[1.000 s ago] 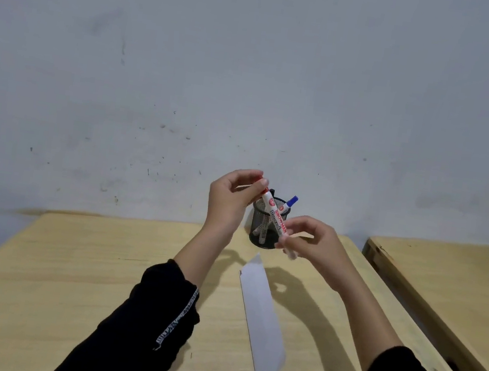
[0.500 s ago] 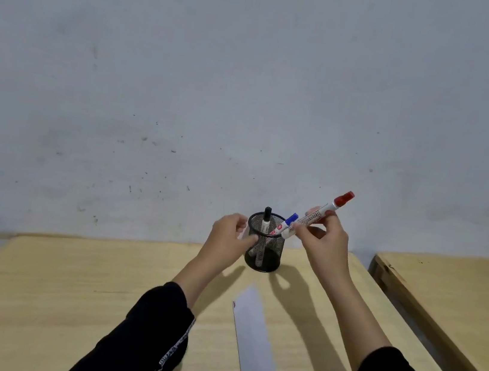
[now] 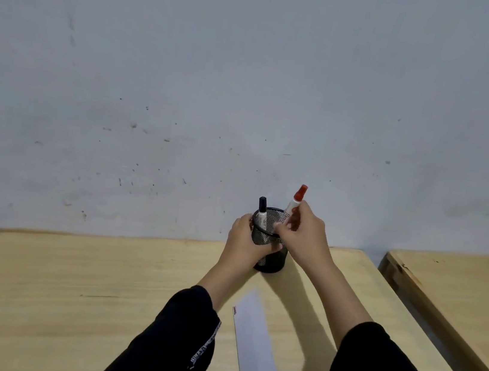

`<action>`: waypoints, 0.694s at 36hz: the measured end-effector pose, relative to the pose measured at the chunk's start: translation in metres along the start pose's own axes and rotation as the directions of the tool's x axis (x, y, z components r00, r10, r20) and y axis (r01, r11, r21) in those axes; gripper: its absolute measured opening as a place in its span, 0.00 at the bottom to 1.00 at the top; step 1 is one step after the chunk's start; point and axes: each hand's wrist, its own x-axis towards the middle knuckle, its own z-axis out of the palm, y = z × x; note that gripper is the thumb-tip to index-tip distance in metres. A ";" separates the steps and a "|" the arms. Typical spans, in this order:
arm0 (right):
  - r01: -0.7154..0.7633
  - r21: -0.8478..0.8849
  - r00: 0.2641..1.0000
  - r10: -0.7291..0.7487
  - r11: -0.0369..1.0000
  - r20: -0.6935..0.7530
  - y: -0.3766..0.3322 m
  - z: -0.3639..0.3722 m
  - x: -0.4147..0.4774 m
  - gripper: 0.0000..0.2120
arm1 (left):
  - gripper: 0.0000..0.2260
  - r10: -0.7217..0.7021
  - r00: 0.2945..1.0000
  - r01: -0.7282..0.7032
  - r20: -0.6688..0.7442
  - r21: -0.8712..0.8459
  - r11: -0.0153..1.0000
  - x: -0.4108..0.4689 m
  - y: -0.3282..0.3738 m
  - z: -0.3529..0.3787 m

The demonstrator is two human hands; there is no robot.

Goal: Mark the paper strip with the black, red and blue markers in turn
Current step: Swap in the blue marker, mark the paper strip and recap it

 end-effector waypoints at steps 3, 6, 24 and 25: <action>0.004 -0.038 0.999 -0.002 0.999 0.048 -0.001 0.001 0.001 0.06 | 0.23 0.009 1.000 -0.009 -0.011 -0.004 1.000 -0.001 -0.003 0.001; 0.026 -0.073 0.995 -0.018 0.997 0.101 -0.002 0.001 0.003 0.04 | 0.23 0.001 1.000 -0.002 -0.020 -0.025 1.000 -0.001 -0.005 0.001; -0.068 0.317 0.939 0.167 0.946 -0.299 0.011 -0.020 0.008 0.06 | 0.24 -0.003 1.000 0.004 0.012 -0.076 0.997 -0.001 -0.007 0.000; -0.090 0.314 0.929 0.194 0.945 -0.316 0.014 -0.019 0.009 0.03 | 0.24 -0.002 1.000 0.003 0.013 -0.076 0.997 -0.001 -0.007 0.000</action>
